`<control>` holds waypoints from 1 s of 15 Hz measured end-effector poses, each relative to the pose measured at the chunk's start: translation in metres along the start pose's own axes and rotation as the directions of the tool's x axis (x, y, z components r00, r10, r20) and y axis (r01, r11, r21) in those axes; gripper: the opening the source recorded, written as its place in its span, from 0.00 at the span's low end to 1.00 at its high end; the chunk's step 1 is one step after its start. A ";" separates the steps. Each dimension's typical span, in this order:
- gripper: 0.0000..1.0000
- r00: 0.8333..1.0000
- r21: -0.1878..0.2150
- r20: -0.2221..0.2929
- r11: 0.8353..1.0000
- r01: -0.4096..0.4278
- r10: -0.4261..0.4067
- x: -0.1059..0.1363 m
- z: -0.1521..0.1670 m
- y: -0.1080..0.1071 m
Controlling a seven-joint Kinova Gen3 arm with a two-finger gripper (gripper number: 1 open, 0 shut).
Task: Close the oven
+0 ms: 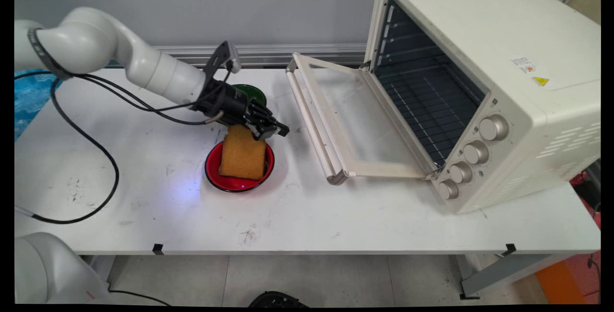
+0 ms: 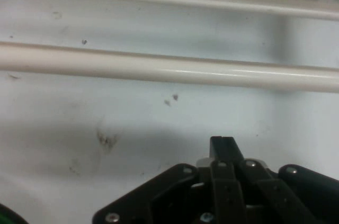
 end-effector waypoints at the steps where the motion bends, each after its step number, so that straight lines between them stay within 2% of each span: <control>1: 0.00 1.000 0.003 0.003 1.000 -0.002 0.002 -0.001 0.006 -0.001; 8: 0.00 1.000 0.025 0.010 1.000 0.000 0.000 -0.003 0.037 -0.010; 15: 0.00 1.000 0.038 -0.004 0.999 0.004 -0.004 0.004 0.055 -0.014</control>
